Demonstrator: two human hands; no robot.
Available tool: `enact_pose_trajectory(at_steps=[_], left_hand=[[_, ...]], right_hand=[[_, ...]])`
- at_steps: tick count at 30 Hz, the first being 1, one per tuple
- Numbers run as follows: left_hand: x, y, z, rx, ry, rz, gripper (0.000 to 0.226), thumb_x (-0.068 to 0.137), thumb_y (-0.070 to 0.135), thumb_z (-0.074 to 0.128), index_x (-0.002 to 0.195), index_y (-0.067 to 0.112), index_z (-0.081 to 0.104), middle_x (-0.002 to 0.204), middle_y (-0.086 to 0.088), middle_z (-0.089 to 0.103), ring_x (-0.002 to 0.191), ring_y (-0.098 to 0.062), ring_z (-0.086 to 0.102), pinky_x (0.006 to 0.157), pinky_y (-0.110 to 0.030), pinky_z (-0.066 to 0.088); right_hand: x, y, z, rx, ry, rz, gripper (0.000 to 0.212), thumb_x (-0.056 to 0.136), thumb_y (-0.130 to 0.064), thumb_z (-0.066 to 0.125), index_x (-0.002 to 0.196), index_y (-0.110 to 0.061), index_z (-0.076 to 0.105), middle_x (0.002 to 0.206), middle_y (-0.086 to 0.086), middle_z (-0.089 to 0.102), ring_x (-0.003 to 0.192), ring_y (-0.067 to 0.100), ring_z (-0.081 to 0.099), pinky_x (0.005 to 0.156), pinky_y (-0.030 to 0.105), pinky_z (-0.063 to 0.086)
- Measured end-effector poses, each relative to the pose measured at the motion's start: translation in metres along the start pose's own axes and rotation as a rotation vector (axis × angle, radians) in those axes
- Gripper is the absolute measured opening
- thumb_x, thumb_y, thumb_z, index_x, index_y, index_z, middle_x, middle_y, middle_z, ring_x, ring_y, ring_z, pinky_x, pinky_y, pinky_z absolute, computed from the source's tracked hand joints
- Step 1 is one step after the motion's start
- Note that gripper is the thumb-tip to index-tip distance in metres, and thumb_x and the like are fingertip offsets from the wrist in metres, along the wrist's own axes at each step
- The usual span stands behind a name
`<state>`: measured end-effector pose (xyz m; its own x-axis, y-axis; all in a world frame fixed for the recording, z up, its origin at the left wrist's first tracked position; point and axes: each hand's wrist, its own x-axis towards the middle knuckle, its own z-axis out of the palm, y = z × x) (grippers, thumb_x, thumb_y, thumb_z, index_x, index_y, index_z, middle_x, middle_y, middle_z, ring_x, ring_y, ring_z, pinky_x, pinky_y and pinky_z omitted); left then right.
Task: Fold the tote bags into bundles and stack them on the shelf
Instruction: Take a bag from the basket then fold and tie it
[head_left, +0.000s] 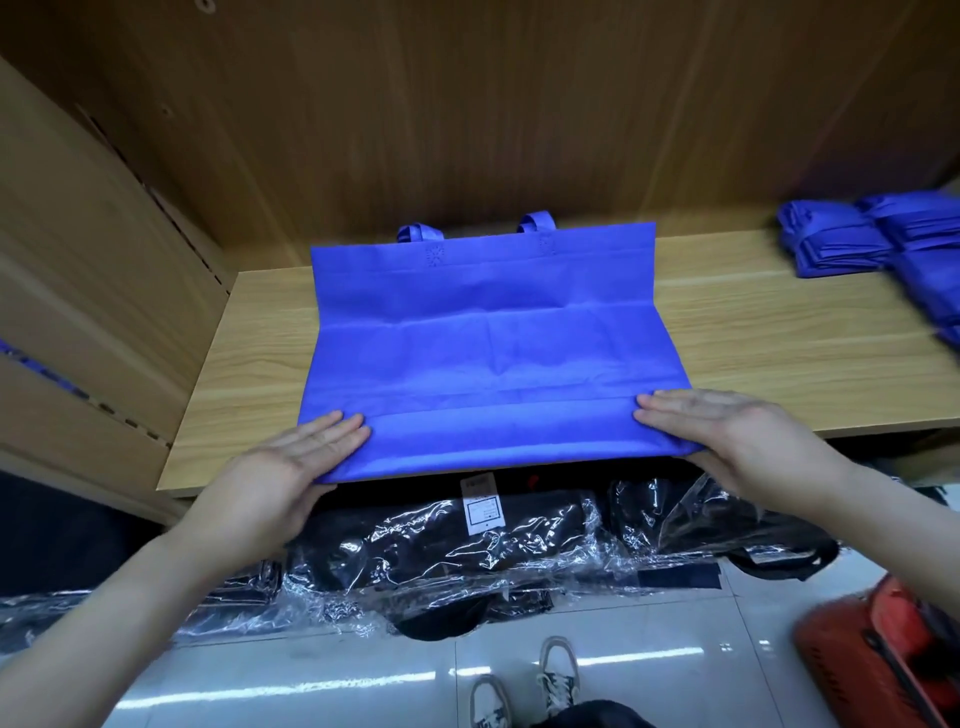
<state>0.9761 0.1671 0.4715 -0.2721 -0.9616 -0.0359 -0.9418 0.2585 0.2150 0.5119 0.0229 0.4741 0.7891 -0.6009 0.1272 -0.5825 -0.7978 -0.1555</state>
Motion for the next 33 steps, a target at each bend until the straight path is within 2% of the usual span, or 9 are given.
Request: enact_pose_trajectory(at_steps=[4, 7, 10, 13, 14, 16, 22, 26, 33], left_hand=[[-0.008, 0.002, -0.012, -0.284, 0.125, -0.089, 0.055, 0.087, -0.005, 0.061, 0.123, 0.036, 0.063, 0.128, 0.024, 0.058, 0.124, 0.009, 0.047, 0.107, -0.008, 0.029], [-0.007, 0.009, -0.029, -0.594, 0.13, -0.327, 0.035, 0.086, 0.004, 0.068, 0.089, 0.038, 0.076, 0.088, 0.024, 0.072, 0.082, 0.012, 0.061, 0.078, -0.006, 0.042], [-0.003, 0.014, -0.035, -0.789, 0.265, -0.476, 0.015, 0.084, 0.003, 0.07, 0.074, 0.014, 0.073, 0.064, 0.008, 0.066, 0.06, 0.001, 0.055, 0.06, -0.008, 0.04], [0.006, 0.018, -0.035, -0.978, 0.445, -0.614, 0.007, 0.087, 0.008, 0.068, 0.081, 0.011, 0.07, 0.066, 0.009, 0.07, 0.058, 0.001, 0.058, 0.057, -0.009, 0.045], [0.011, 0.02, -0.035, -1.037, 0.495, -0.657, 0.006, 0.089, 0.011, 0.066, 0.085, 0.011, 0.07, 0.07, 0.008, 0.073, 0.06, 0.002, 0.062, 0.059, -0.01, 0.048], [0.024, 0.022, -0.032, -1.04, 0.551, -0.721, 0.009, 0.092, 0.017, 0.064, 0.088, 0.012, 0.07, 0.075, 0.005, 0.074, 0.061, 0.004, 0.063, 0.058, -0.009, 0.048], [0.053, 0.018, -0.015, -0.389, 0.457, -0.768, 0.039, 0.095, 0.037, 0.058, 0.071, 0.007, 0.048, 0.066, -0.012, 0.059, 0.069, -0.037, 0.055, 0.058, -0.038, 0.034], [0.058, 0.023, -0.011, -0.07, 0.409, -0.749, 0.037, 0.098, 0.044, 0.045, 0.083, 0.01, 0.043, 0.08, -0.022, 0.063, 0.078, -0.043, 0.059, 0.059, -0.037, 0.032], [0.062, 0.019, -0.003, -0.003, 0.353, -0.803, 0.041, 0.1, 0.047, 0.037, 0.097, 0.008, 0.048, 0.088, -0.023, 0.065, 0.084, -0.043, 0.06, 0.064, -0.037, 0.033]], right_hand=[[0.0, -0.008, -0.016, 0.412, -0.02, 0.254, 0.034, 0.087, -0.004, 0.068, 0.102, -0.034, 0.074, 0.098, -0.018, 0.071, 0.09, -0.006, 0.062, 0.083, 0.008, 0.042], [0.007, -0.01, -0.023, 0.79, -0.012, 0.383, 0.008, 0.084, -0.026, 0.072, 0.078, -0.02, 0.072, 0.066, -0.01, 0.06, 0.062, 0.003, 0.048, 0.059, 0.019, 0.037], [0.016, -0.019, -0.024, 1.108, 0.106, 0.514, 0.026, 0.082, -0.029, 0.074, 0.081, -0.004, 0.067, 0.065, -0.008, 0.062, 0.059, 0.004, 0.053, 0.055, 0.015, 0.041], [0.029, -0.022, -0.018, 1.269, 0.22, 0.648, 0.062, 0.06, -0.054, 0.084, 0.096, -0.007, 0.069, 0.082, -0.002, 0.075, 0.073, 0.008, 0.069, 0.064, 0.016, 0.054], [0.034, -0.021, -0.014, 1.272, 0.258, 0.699, 0.055, 0.067, -0.05, 0.082, 0.099, -0.007, 0.069, 0.085, -0.001, 0.076, 0.077, 0.011, 0.07, 0.068, 0.02, 0.057], [0.046, -0.016, -0.004, 1.019, 0.312, 0.817, 0.025, 0.089, -0.032, 0.068, 0.097, -0.008, 0.071, 0.086, -0.002, 0.075, 0.085, 0.02, 0.071, 0.079, 0.033, 0.058], [0.062, -0.032, 0.007, 0.002, 0.16, 0.923, 0.04, 0.099, -0.045, 0.043, 0.087, -0.009, 0.055, 0.091, 0.02, 0.064, 0.086, 0.042, 0.061, 0.063, 0.038, 0.036], [0.063, -0.038, 0.01, -0.061, 0.239, 0.836, 0.041, 0.1, -0.04, 0.042, 0.093, -0.002, 0.056, 0.098, 0.017, 0.053, 0.081, 0.042, 0.059, 0.063, 0.04, 0.034], [0.068, -0.033, 0.007, -0.016, 0.136, 0.944, 0.035, 0.1, -0.045, 0.04, 0.089, -0.012, 0.047, 0.1, 0.019, 0.064, 0.091, 0.039, 0.059, 0.065, 0.037, 0.033]])
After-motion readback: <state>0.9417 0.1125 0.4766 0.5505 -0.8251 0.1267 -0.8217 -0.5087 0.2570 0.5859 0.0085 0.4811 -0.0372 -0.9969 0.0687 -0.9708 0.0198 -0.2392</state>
